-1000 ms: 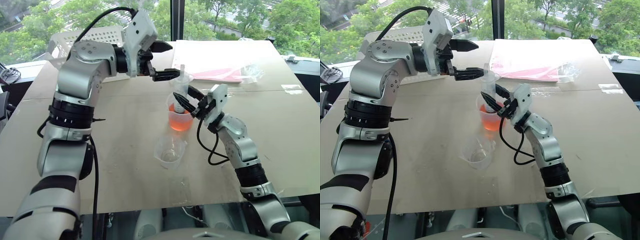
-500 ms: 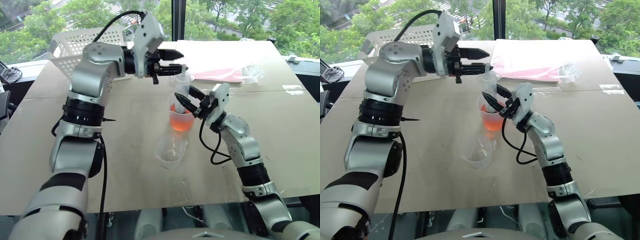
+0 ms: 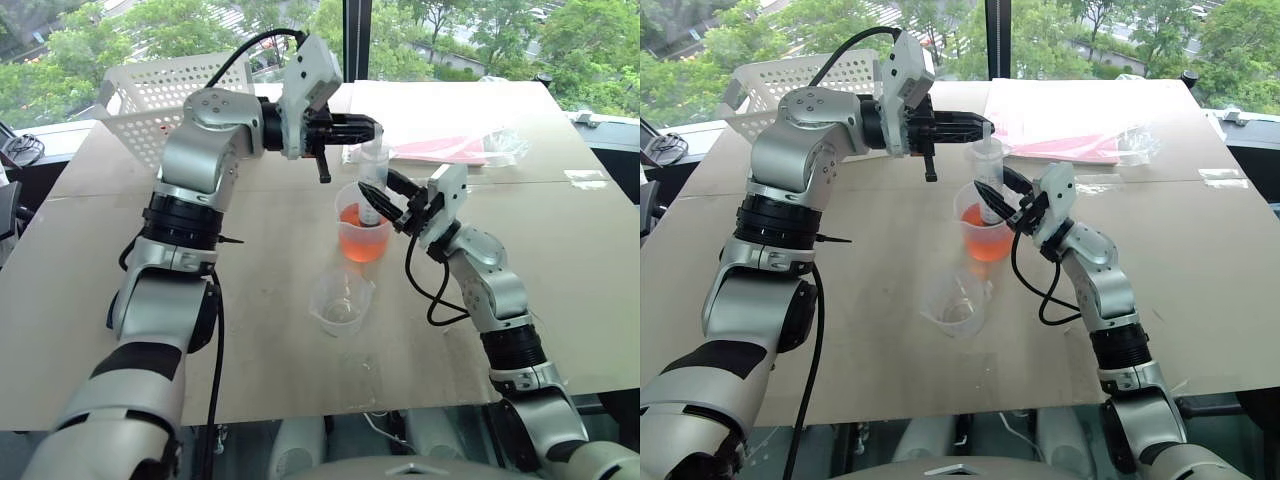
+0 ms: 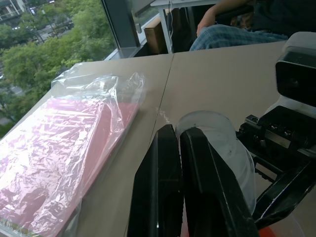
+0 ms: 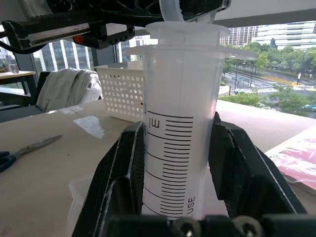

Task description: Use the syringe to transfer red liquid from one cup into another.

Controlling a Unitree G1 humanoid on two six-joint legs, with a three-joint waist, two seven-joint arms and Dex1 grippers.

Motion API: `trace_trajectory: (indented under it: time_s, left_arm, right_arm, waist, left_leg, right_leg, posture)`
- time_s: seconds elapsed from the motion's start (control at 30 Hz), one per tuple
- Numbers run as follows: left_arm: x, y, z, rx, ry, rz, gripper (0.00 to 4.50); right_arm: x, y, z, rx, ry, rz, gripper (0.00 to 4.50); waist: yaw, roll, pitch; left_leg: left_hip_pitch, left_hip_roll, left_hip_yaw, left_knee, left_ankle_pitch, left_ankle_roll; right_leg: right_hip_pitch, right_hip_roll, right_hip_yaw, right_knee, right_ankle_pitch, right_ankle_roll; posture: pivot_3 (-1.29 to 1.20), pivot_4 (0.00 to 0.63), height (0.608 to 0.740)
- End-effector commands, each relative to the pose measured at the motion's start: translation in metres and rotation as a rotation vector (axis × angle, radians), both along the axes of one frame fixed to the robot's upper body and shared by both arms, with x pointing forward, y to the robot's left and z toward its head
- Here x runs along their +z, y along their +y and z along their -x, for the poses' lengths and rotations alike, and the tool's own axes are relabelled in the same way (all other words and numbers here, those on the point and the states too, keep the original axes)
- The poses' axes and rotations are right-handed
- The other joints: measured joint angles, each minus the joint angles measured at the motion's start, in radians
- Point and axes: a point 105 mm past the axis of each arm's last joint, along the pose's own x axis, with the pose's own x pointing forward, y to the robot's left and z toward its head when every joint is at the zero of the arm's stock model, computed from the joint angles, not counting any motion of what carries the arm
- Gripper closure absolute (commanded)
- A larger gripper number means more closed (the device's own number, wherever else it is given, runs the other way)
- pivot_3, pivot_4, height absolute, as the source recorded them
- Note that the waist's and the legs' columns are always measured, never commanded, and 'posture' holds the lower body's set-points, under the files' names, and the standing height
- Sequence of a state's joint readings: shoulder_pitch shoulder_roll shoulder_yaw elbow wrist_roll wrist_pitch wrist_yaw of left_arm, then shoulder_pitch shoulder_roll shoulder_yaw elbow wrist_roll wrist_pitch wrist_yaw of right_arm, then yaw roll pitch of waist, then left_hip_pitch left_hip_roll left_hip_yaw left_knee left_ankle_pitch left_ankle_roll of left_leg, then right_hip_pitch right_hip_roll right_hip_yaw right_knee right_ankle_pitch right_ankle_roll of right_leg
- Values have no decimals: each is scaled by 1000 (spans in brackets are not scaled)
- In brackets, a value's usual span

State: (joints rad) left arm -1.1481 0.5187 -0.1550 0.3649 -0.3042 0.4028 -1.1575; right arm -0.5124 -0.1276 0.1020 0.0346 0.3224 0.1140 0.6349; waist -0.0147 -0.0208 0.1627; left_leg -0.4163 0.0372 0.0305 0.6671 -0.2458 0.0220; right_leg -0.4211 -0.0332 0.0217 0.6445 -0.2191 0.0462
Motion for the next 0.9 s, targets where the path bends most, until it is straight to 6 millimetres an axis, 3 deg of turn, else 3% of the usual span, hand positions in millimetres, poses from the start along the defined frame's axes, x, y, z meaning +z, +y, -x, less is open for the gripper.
trace_trajectory:
  time_s: [0.03, 0.53, 0.9]
  left_arm:
    - [51, 7, 2, 56, -172, 92, 4500]
    - [56, 9, 4, 66, -176, 113, 4500]
    - [48, 13, 8, 64, -137, 101, 4500]
  right_arm:
    - [0, 23, 20, 119, -30, 44, 3064]
    - [-3, 28, 23, 136, -14, 35, 3077]
    - [12, 27, 21, 126, -30, -27, 3077]
  waist:
    - [0, 0, 0]
    - [0, 0, 0]
    - [-1, 0, 0]
  left_leg:
    - [0, 0, 0, 0, 0, 0]
    - [0, 0, 0, 0, 0, 0]
    - [0, 0, 0, 0, 0, 0]
  right_leg:
    - [0, 0, 0, 0, 0, 0]
    - [0, 0, 0, 0, 0, 0]
    - [0, 0, 0, 0, 0, 0]
  posture:
    - [0, 150, 740]
    - [0, 150, 740]
    - [0, 150, 740]
